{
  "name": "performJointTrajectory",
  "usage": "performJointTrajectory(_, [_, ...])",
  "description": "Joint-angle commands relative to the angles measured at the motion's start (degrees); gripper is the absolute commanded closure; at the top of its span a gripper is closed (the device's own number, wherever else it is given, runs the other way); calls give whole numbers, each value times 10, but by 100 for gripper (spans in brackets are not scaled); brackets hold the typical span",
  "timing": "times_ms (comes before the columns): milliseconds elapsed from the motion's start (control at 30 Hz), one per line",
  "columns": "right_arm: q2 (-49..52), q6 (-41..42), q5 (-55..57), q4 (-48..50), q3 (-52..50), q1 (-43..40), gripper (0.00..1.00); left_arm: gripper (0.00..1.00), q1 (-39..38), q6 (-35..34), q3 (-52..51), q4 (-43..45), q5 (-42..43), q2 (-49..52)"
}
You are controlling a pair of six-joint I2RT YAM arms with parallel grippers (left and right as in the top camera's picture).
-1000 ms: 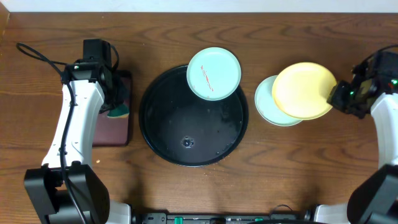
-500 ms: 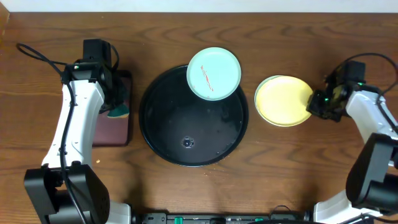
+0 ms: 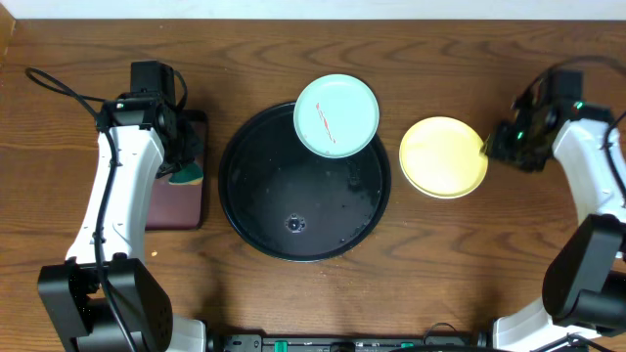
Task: Clean dirty plates on tray and stack at the side
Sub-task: 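Carry the yellow plate right and set it on the pale green plate, then move right gripper to the last pale green plate and grip its rim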
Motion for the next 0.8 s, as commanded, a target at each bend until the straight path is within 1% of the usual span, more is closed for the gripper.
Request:
performJointTrajectory(0, [-1, -28, -38, -39, 83, 7, 50, 92, 2, 5, -1, 4, -1, 6])
performJointTrajectory(100, [-1, -41, -54, -55, 111, 20, 47, 93, 2, 5, -1, 15, -1, 6])
performJointTrajectory(367, [0, -41, -54, -38, 113, 71, 42, 93, 2, 5, -1, 16, -1, 6])
performJointTrajectory(767, [0, -40, -53, 0, 113, 114, 42, 93, 2, 5, -1, 16, -1, 6])
